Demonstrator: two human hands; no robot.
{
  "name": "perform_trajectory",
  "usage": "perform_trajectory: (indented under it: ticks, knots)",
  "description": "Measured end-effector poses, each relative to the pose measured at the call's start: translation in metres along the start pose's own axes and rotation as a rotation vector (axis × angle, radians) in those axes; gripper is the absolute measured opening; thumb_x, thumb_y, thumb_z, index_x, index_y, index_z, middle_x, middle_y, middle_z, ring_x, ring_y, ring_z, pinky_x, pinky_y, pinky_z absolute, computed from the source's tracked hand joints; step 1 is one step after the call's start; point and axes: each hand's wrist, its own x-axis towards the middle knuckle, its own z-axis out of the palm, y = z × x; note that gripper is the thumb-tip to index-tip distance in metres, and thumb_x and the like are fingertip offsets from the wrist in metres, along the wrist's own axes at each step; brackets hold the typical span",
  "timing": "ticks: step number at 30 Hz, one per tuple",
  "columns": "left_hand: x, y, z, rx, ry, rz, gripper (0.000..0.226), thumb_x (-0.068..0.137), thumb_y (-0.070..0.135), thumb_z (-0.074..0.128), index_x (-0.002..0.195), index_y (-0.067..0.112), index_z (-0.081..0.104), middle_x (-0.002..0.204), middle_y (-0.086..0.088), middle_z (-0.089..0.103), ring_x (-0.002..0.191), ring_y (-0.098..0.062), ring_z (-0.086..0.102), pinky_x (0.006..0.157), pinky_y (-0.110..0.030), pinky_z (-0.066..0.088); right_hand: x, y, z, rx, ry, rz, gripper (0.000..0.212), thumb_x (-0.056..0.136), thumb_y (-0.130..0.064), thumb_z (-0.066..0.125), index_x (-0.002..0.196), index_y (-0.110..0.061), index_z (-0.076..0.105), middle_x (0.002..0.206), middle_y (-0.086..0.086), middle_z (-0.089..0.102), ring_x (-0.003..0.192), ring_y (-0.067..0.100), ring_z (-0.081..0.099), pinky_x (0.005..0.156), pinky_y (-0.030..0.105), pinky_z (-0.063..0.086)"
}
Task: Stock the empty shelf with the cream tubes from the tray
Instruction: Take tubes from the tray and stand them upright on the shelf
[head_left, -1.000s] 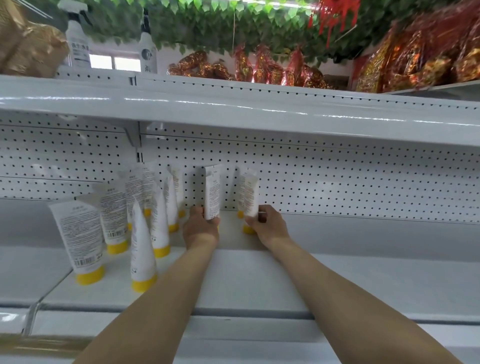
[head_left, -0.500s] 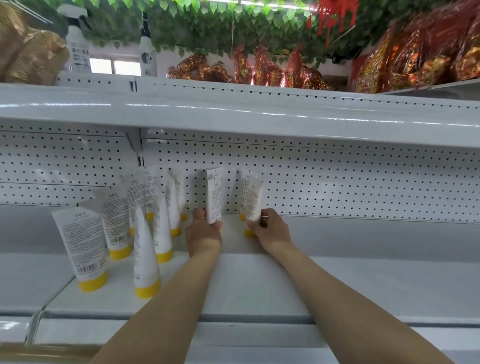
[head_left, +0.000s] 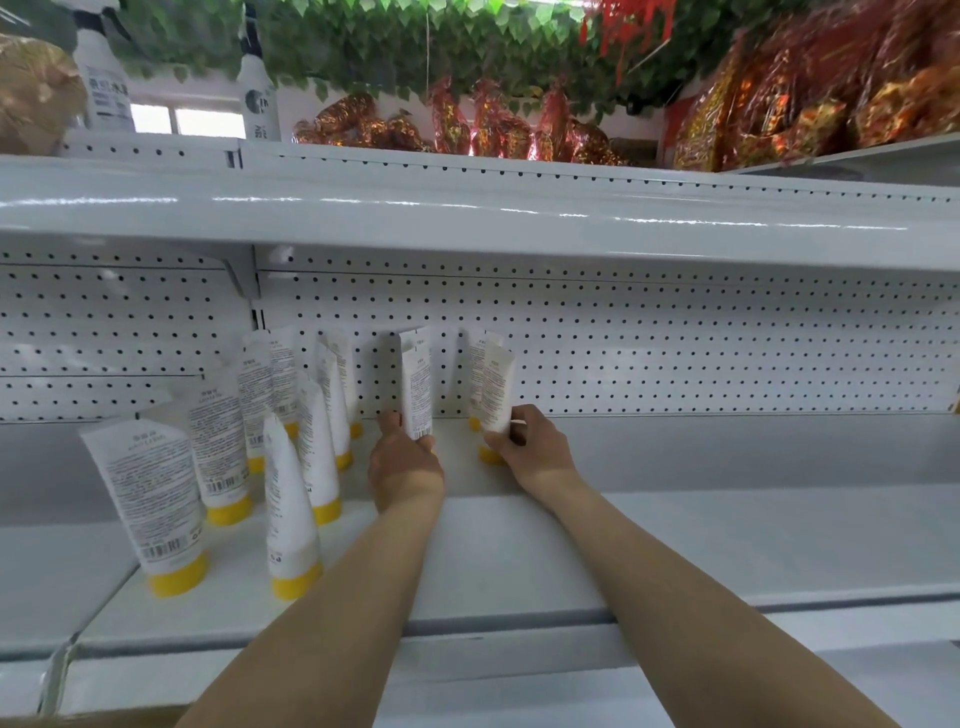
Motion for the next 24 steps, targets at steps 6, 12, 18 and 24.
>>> perform_trajectory:
  ticks: [6,12,18,24]
  knots:
    - [-0.001,-0.001,0.0,0.003,-0.041,-0.024,0.037,0.091,0.01,0.056,0.125,0.012,0.042,0.115,-0.016,0.066,0.104,-0.034,0.061,0.081,-0.036,0.045,-0.005,-0.003,0.0,-0.072,-0.006,-0.011,0.045,0.088,-0.036,0.067,0.129,-0.021,0.052,0.12,-0.002,0.067,0.105,0.014,0.063,0.081,0.02,0.046]
    - [-0.032,0.011,-0.013,-0.06,-0.083,-0.065,0.061,0.082,0.016,0.071,0.127,-0.002,0.034,0.123,-0.024,0.057,0.114,-0.039,0.054,0.092,-0.044,0.047,-0.042,-0.02,-0.036,-0.219,-0.011,0.016,0.074,0.086,-0.04,0.07,0.146,-0.02,0.033,0.14,0.007,0.052,0.123,0.023,0.053,0.096,0.031,0.046]
    - [-0.134,0.055,-0.031,0.14,-0.015,0.236,0.061,0.086,0.029,0.067,0.132,0.001,0.038,0.134,-0.019,0.044,0.121,-0.035,0.045,0.096,-0.042,0.041,-0.11,-0.034,-0.14,-0.65,0.062,-0.024,0.067,0.092,-0.046,0.061,0.147,-0.019,0.033,0.138,0.011,0.05,0.126,0.029,0.048,0.095,0.039,0.046]
    - [-0.261,0.124,-0.019,0.18,-0.149,0.474,0.059,0.092,0.049,0.049,0.133,0.007,0.043,0.141,-0.014,0.04,0.126,-0.031,0.04,0.101,-0.042,0.038,-0.219,-0.027,-0.273,-0.664,0.213,0.061,0.064,0.095,-0.054,0.05,0.144,-0.016,0.036,0.136,0.015,0.05,0.124,0.031,0.049,0.094,0.037,0.043]
